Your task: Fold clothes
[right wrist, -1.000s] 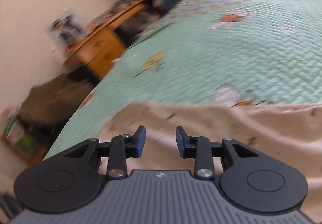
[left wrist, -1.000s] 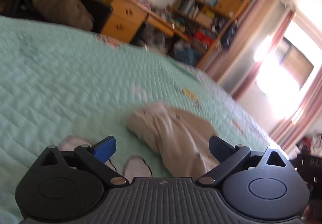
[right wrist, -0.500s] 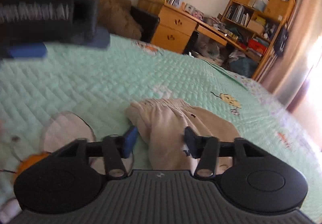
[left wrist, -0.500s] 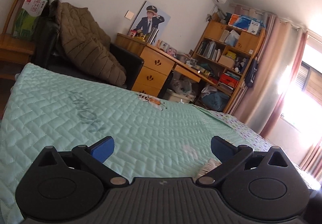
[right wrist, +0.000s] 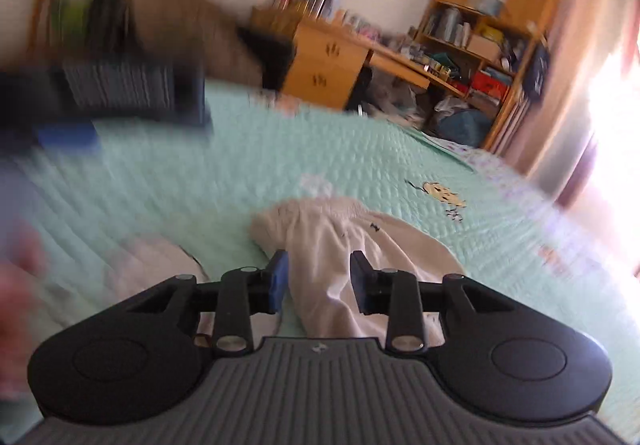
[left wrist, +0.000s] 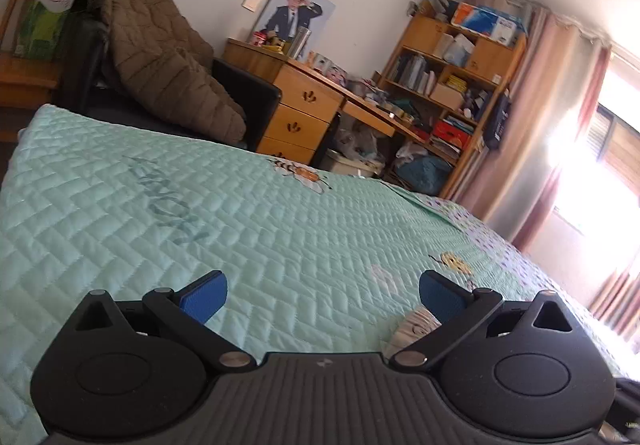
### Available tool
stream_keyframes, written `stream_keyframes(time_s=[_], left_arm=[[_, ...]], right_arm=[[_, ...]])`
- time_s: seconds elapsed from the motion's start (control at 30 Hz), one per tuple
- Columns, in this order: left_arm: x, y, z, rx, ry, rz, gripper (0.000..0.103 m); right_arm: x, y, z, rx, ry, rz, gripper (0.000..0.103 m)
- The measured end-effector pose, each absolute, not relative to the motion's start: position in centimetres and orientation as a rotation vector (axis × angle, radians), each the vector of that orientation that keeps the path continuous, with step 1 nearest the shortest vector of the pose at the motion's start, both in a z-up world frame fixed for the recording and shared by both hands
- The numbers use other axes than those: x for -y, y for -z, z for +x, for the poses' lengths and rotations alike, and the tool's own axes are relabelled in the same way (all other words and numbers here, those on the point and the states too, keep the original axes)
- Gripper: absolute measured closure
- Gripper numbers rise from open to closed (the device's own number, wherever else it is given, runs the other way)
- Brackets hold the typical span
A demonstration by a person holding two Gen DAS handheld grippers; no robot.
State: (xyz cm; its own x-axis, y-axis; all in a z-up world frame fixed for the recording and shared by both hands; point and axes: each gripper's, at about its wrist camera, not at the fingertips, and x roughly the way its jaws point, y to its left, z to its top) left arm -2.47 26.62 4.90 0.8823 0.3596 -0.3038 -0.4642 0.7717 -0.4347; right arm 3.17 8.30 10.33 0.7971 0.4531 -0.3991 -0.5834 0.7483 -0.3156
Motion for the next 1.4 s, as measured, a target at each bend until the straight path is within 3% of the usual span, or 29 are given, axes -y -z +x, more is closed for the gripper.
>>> stream_keyframes(time_s=[0.1, 0.2, 0.23, 0.37, 0.5, 0.77, 0.8, 0.83, 0.9, 1.07, 1.23, 1.4], left_arm=[[-26.1, -4.8, -1.7, -0.249, -0.383, -0.503, 0.001], [-25.1, -5.0, -1.6, -0.227, -0.355, -0.47, 0.001], [-24.6, -4.9, -1.6, -0.218, -0.349, -0.448, 0.001], [-23.3, -4.8, -1.2, -0.217, -0.338, -0.391, 0.001], [-22.8, -4.6, -0.7, -0.237, -0.35, -0.38, 0.001], [-22.7, -4.4, -0.2, -0.273, -0.356, -0.376, 0.001], [-22.6, -4.4, 0.0, -0.284, -0.359, -0.372, 0.001], [-22.6, -4.3, 0.1, -0.294, -0.362, -0.369, 0.001], [-22.7, -4.3, 0.2, -0.297, -0.36, -0.37, 0.001], [-22.8, -4.3, 0.5, -0.311, -0.358, -0.369, 0.001], [-22.9, -4.3, 0.2, -0.295, -0.361, -0.379, 0.001], [-22.8, -4.4, 0.7, -0.315, -0.363, -0.367, 0.001]], right_arm=[[-3.8, -12.0, 2.0, -0.321, -0.533, -0.26, 0.054], [2.7, -10.7, 2.9, -0.394, -0.369, -0.02, 0.04], [4.5, -10.0, 3.6, -0.448, -0.321, 0.052, 0.04], [7.9, -8.7, 2.7, -0.594, -0.37, 0.164, 0.048], [9.0, -11.8, 1.8, -0.418, -0.337, 0.201, 0.047], [12.1, -10.6, 14.7, -0.571, -0.265, 0.055, 0.045], [12.6, -9.9, 16.2, -0.629, -0.275, 0.038, 0.048], [13.2, -9.3, 17.6, -0.68, -0.269, 0.025, 0.059], [15.3, -7.9, 19.9, -0.727, -0.146, 0.041, 0.068], [16.8, -9.3, 17.2, -0.597, -0.135, 0.171, 0.066], [16.7, -7.9, 18.3, -0.693, -0.078, 0.026, 0.068], [19.1, -9.4, 15.4, -0.617, -0.096, 0.148, 0.066]])
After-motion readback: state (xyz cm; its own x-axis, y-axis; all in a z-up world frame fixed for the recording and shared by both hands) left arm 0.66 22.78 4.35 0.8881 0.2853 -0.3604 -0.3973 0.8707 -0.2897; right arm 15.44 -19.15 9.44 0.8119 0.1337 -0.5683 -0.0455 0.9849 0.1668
